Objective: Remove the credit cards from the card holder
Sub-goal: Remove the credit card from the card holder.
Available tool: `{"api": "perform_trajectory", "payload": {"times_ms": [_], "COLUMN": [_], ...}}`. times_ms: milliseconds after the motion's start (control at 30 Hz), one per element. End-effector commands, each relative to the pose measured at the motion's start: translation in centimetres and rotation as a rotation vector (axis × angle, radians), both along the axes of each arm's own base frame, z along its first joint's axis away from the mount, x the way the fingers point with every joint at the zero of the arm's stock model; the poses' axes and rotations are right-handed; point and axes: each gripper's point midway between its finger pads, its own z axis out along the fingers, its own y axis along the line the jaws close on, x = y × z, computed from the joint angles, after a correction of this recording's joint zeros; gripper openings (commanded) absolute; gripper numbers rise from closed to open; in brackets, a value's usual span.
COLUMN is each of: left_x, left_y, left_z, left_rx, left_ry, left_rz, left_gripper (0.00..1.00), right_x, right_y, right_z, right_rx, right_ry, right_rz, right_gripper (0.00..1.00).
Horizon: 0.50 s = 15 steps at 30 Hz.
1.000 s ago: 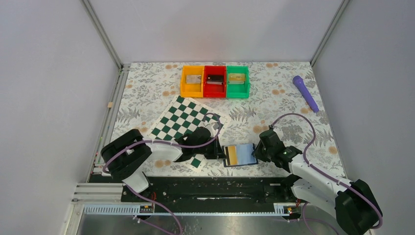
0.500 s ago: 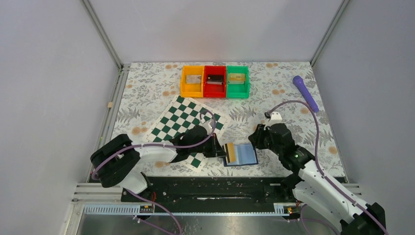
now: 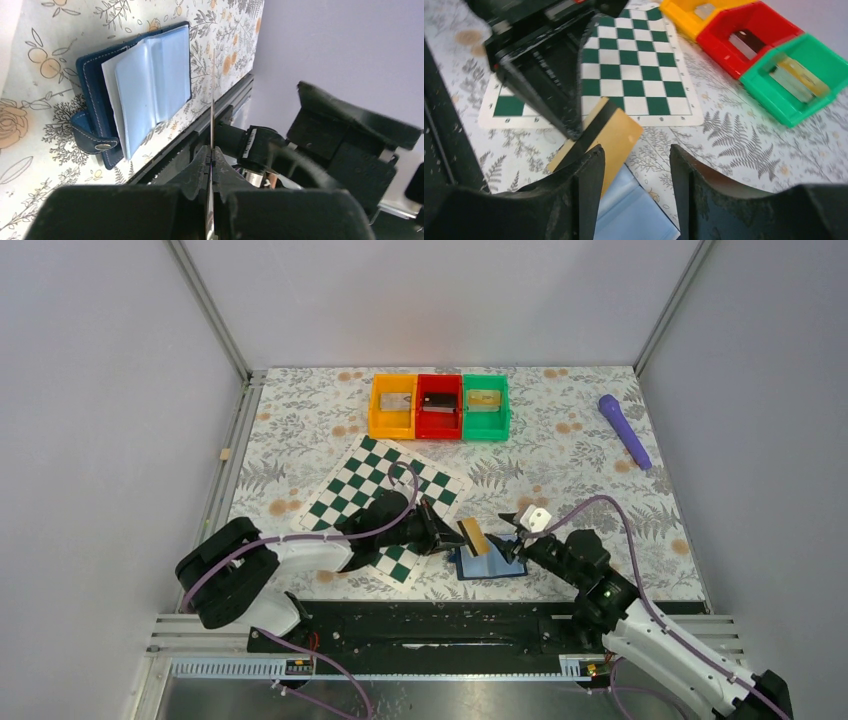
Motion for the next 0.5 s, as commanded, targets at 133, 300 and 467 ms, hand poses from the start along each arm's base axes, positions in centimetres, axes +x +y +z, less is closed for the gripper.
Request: {"api": "perform_trajectory", "payload": {"times_ms": [133, 300, 467], "left_x": [1.1, 1.5, 1.8], "left_y": [0.2, 0.4, 0.6], "left_z": [2.9, 3.3, 3.5], "left_rx": [-0.169, -0.196, -0.203], "left_ry": [0.104, 0.127, 0.133], "left_rz": [0.128, 0.151, 0.173], "left_gripper": [0.00, 0.00, 0.00], "right_x": [-1.5, -2.2, -3.1], "right_y": [2.5, 2.8, 3.3], "right_z": [0.1, 0.0, -1.0], "right_rx": [-0.144, -0.184, -0.238], "right_ry": [-0.274, -0.321, -0.332], "right_rz": [0.158, 0.205, 0.271], "right_gripper": [0.61, 0.62, 0.63]}}
